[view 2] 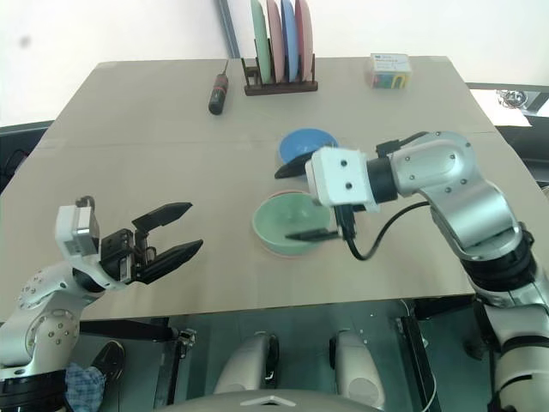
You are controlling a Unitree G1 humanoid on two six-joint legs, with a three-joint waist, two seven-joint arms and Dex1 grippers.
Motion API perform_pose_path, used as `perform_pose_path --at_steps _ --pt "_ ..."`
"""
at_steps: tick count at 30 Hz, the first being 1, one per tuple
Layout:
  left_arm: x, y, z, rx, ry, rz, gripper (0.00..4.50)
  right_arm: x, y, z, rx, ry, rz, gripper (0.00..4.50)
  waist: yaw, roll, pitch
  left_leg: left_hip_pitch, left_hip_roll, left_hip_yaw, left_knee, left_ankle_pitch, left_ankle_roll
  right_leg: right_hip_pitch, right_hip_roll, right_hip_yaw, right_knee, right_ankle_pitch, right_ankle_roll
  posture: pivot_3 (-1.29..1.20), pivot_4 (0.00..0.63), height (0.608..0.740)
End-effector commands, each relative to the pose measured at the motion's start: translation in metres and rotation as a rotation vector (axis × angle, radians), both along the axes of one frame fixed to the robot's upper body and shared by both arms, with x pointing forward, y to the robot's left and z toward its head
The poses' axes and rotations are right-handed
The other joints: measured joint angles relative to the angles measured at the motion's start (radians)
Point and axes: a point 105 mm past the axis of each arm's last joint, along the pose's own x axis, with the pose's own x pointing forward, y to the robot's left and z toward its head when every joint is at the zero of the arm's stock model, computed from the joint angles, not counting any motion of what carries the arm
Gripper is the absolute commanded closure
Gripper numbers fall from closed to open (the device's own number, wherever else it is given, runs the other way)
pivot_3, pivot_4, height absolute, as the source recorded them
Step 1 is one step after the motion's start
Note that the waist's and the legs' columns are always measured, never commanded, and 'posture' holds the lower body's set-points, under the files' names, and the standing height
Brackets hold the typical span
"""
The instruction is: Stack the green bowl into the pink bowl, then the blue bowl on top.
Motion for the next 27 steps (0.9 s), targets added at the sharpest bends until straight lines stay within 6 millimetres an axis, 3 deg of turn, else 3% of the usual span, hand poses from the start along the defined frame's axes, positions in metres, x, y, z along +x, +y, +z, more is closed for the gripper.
perform_pose_path --at_steps 1,5,10,17,23,27 --pt "0.004 0.004 0.009 -0.021 -0.058 0.055 0.00 0.043 -0.019 0.007 0.013 -0.143 -0.155 0.04 0.002 -0.001 0.000 0.000 0.000 0.000 0.000 0.000 0.000 0.000 0.000 0.000 0.000 0.000 0.000 0.00 0.150 0.740" --pt "0.012 0.010 0.009 -0.026 -0.077 0.120 0.00 0.075 -0.020 -0.008 -0.002 -0.162 -0.199 0.04 0.000 -0.001 0.000 0.000 0.000 0.000 0.000 0.000 0.000 0.000 0.000 0.000 0.000 0.000 0.000 0.00 0.150 0.740" --pt "0.019 0.017 0.014 -0.028 -0.107 0.193 0.00 0.104 -0.007 -0.033 -0.033 -0.116 -0.211 0.04 -0.006 -0.001 0.000 0.000 0.000 0.000 -0.002 0.000 0.000 -0.001 0.001 0.001 0.000 0.002 0.003 0.00 0.150 0.740" --pt "0.020 0.031 0.013 -0.013 -0.115 0.301 0.00 0.125 0.007 -0.060 -0.091 -0.071 -0.219 0.04 -0.002 -0.001 0.000 -0.001 0.000 0.000 -0.003 0.000 0.000 -0.001 0.000 0.001 -0.001 0.002 0.003 0.00 0.150 0.740" --pt "0.016 0.037 0.014 -0.007 -0.129 0.349 0.00 0.136 0.008 -0.079 -0.129 -0.007 -0.280 0.04 -0.003 0.000 0.000 0.000 0.000 0.000 -0.003 0.000 0.000 -0.001 0.000 0.001 0.000 0.002 0.003 0.00 0.150 0.740" --pt "0.013 0.037 0.012 0.001 -0.127 0.356 0.00 0.144 0.003 -0.088 -0.158 0.046 -0.354 1.21 -0.004 0.000 0.000 0.000 0.000 0.000 -0.003 0.000 0.000 -0.001 0.000 0.001 0.000 0.002 0.003 0.00 0.150 0.740"
